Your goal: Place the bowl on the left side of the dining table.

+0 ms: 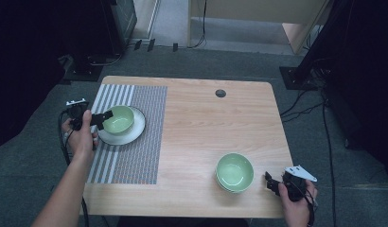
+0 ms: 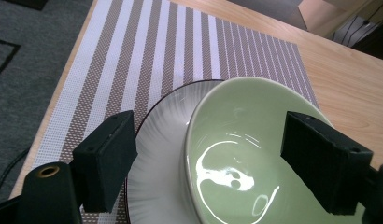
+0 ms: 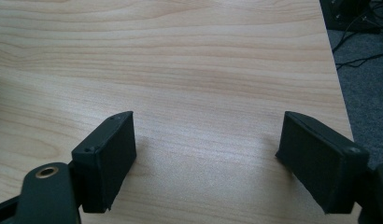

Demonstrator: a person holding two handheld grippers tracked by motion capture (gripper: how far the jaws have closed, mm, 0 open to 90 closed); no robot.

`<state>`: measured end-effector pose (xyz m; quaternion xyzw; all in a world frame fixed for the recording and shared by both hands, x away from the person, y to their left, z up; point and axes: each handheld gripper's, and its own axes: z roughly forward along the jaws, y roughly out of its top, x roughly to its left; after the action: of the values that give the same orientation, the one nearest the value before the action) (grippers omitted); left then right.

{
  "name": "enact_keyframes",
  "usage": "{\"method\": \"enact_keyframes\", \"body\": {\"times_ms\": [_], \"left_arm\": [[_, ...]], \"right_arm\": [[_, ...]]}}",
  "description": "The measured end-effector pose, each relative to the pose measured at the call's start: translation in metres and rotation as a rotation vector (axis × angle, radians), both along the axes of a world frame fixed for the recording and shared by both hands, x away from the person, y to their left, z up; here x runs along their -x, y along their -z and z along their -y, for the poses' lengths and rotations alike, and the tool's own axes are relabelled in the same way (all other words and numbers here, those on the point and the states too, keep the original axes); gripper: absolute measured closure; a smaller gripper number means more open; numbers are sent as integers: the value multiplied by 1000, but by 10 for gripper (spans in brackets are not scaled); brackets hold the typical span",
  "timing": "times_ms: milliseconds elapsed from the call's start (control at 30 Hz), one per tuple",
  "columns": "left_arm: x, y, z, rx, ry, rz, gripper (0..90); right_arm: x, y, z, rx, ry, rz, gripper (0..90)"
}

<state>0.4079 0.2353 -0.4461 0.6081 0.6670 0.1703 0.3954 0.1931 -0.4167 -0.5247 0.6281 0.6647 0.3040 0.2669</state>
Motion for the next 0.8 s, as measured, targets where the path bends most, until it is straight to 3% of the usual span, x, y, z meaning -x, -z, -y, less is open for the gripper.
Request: {"method": "enact_keyframes", "body": {"times_ms": [100, 233, 533, 800], "left_arm": [[4, -3, 2, -34, -3, 52, 176], [8, -5, 3, -49, 14, 115, 101], [20, -12, 5, -29, 32, 170, 88], [32, -3, 0, -29, 33, 188, 87]], "right_arm": [[0, 0, 0, 0, 0, 0, 189], [0, 0, 0, 0, 0, 0, 189], [0, 0, 0, 0, 0, 0, 189], [0, 0, 0, 0, 0, 0, 189]]}}
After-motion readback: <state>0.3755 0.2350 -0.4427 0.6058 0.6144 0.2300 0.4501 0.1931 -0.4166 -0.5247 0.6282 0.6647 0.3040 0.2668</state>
